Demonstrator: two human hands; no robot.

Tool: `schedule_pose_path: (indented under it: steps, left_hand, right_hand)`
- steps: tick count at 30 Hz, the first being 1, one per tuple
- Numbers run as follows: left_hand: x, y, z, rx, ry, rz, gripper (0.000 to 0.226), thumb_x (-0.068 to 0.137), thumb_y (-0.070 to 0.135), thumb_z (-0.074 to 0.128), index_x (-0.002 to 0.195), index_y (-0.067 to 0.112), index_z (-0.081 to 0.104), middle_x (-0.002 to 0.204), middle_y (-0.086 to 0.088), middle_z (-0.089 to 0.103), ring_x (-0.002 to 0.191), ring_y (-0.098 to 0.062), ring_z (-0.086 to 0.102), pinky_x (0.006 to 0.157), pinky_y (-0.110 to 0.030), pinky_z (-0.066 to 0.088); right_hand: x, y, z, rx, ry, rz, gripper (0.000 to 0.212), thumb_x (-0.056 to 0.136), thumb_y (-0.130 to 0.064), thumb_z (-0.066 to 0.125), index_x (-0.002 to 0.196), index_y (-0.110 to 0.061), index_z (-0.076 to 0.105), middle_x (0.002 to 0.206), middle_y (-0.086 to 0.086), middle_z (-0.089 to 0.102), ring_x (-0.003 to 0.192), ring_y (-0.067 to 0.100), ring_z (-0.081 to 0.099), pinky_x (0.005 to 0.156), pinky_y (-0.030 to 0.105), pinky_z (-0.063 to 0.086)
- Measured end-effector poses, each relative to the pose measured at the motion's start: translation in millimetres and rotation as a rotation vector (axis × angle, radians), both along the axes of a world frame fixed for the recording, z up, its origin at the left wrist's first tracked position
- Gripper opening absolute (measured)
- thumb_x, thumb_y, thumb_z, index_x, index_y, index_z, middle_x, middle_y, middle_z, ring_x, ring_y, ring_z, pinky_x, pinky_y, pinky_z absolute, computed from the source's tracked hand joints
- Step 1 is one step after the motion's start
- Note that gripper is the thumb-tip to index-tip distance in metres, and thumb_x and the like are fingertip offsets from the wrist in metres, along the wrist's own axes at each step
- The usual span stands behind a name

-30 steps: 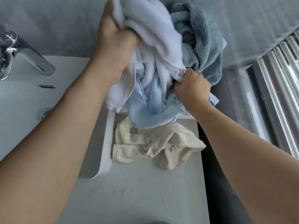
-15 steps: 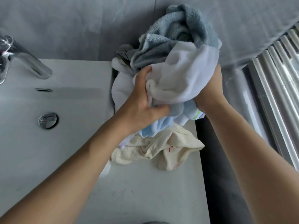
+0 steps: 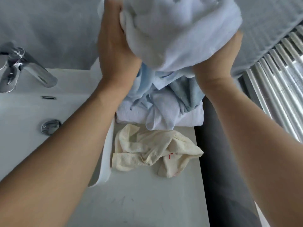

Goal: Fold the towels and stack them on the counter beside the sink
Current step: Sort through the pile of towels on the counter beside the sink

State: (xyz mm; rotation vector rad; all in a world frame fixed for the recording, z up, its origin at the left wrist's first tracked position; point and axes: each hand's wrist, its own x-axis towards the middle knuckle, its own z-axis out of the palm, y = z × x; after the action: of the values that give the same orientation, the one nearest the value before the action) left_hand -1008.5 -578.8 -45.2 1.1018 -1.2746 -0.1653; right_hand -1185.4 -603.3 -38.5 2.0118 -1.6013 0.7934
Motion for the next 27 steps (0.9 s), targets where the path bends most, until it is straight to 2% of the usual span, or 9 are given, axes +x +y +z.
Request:
schedule_pose_path:
  steps: [3, 5, 7, 11, 15, 18, 22, 24, 27]
  left_hand:
    - [6.2, -40.5, -41.4, 0.203, -0.262, -0.007, 0.009, 0.095, 0.028, 0.046, 0.095, 0.022, 0.052, 0.093, 0.000, 0.057, 0.085, -0.017, 0.055, 0.075, -0.027, 0.039]
    - [11.5, -57.8, -79.8, 0.614, -0.673, -0.222, 0.030, 0.087, 0.044, 0.049, 0.105, 0.020, 0.053, 0.115, -0.001, 0.059, 0.109, -0.026, 0.059, 0.088, -0.029, 0.042]
    - [17.4, -44.9, -109.8, 0.970, -0.885, -0.433, 0.072, 0.066, 0.057, 0.059, 0.127, 0.022, 0.044, 0.138, -0.010, 0.047, 0.130, -0.033, 0.046, 0.104, -0.041, 0.040]
    - [16.2, -6.8, -109.2, 0.845, -0.517, -0.469, 0.108, 0.064, 0.049, 0.075, 0.153, 0.036, 0.015, 0.157, -0.006, 0.010, 0.144, -0.028, 0.020, 0.113, -0.037, 0.026]
    - [3.8, -7.8, -82.0, 0.458, -0.674, -0.337, 0.044, 0.077, 0.024, 0.070, 0.120, 0.017, 0.061, 0.144, -0.012, 0.037, 0.126, -0.034, 0.038, 0.104, -0.039, 0.037]
    - [11.8, -16.3, -62.8, 0.547, -0.046, -0.400, 0.014, 0.075, 0.010, 0.053, 0.083, 0.015, 0.063, 0.088, 0.001, 0.061, 0.084, -0.013, 0.054, 0.076, -0.032, 0.048]
    - [38.2, -11.9, -39.6, 0.481, 0.511, -0.214, 0.005, 0.082, 0.009, 0.053, 0.082, 0.013, 0.055, 0.081, -0.003, 0.058, 0.078, -0.014, 0.054, 0.068, -0.028, 0.046]
    - [38.5, -1.7, -34.8, 0.456, 0.404, -0.269, 0.018, 0.081, 0.005, 0.054, 0.080, 0.022, 0.047, 0.080, 0.002, 0.053, 0.079, -0.012, 0.050, 0.069, -0.027, 0.044]
    - [26.9, 8.3, -39.9, 0.665, -0.122, -0.458, 0.027, 0.071, 0.021, 0.064, 0.094, 0.027, 0.050, 0.087, 0.007, 0.057, 0.081, -0.010, 0.054, 0.071, -0.028, 0.046]
  right_hand:
    - [4.1, -3.1, -10.1, 0.174, 0.030, 0.063, 0.035, 0.081, -0.036, 0.038, 0.084, -0.017, 0.067, 0.066, 0.008, 0.060, 0.051, 0.027, 0.049, 0.051, 0.025, 0.031]
    - [-8.4, -15.6, -34.7, 0.391, 0.169, 0.146, 0.047, 0.084, -0.035, 0.052, 0.115, -0.001, 0.063, 0.100, 0.022, 0.063, 0.089, 0.041, 0.063, 0.075, 0.044, 0.046]
    - [-20.6, -12.0, -57.0, 0.643, 0.198, 0.110, 0.065, 0.082, -0.041, 0.058, 0.139, -0.012, 0.046, 0.124, 0.018, 0.051, 0.114, 0.040, 0.049, 0.096, 0.049, 0.034]
    - [-19.0, -7.2, -81.1, 0.502, 0.207, 0.068, 0.045, 0.082, -0.035, 0.059, 0.121, -0.014, 0.051, 0.118, 0.015, 0.047, 0.102, 0.035, 0.043, 0.088, 0.043, 0.026]
    - [-7.8, -14.8, -89.1, 0.408, 0.225, 0.012, 0.025, 0.083, -0.023, 0.062, 0.105, -0.015, 0.054, 0.122, 0.016, 0.049, 0.101, 0.025, 0.027, 0.089, 0.038, 0.019]
    - [-8.9, -11.2, -90.9, 0.326, 0.122, 0.041, 0.031, 0.075, -0.021, 0.064, 0.104, -0.013, 0.054, 0.115, 0.015, 0.054, 0.101, 0.031, 0.039, 0.088, 0.042, 0.027]
    - [-10.3, -7.8, -89.6, 0.286, 0.072, 0.001, 0.038, 0.074, -0.024, 0.067, 0.107, -0.013, 0.053, 0.109, 0.014, 0.055, 0.095, 0.037, 0.051, 0.083, 0.045, 0.037]
    - [-8.4, -8.0, -85.4, 0.313, 0.074, -0.041, 0.032, 0.075, -0.022, 0.065, 0.104, -0.010, 0.056, 0.108, 0.016, 0.055, 0.095, 0.039, 0.051, 0.083, 0.046, 0.037]
    - [-5.4, -4.5, -74.9, 0.345, 0.157, -0.014, 0.023, 0.078, -0.012, 0.056, 0.100, -0.006, 0.058, 0.103, 0.017, 0.057, 0.098, 0.040, 0.052, 0.084, 0.046, 0.035]
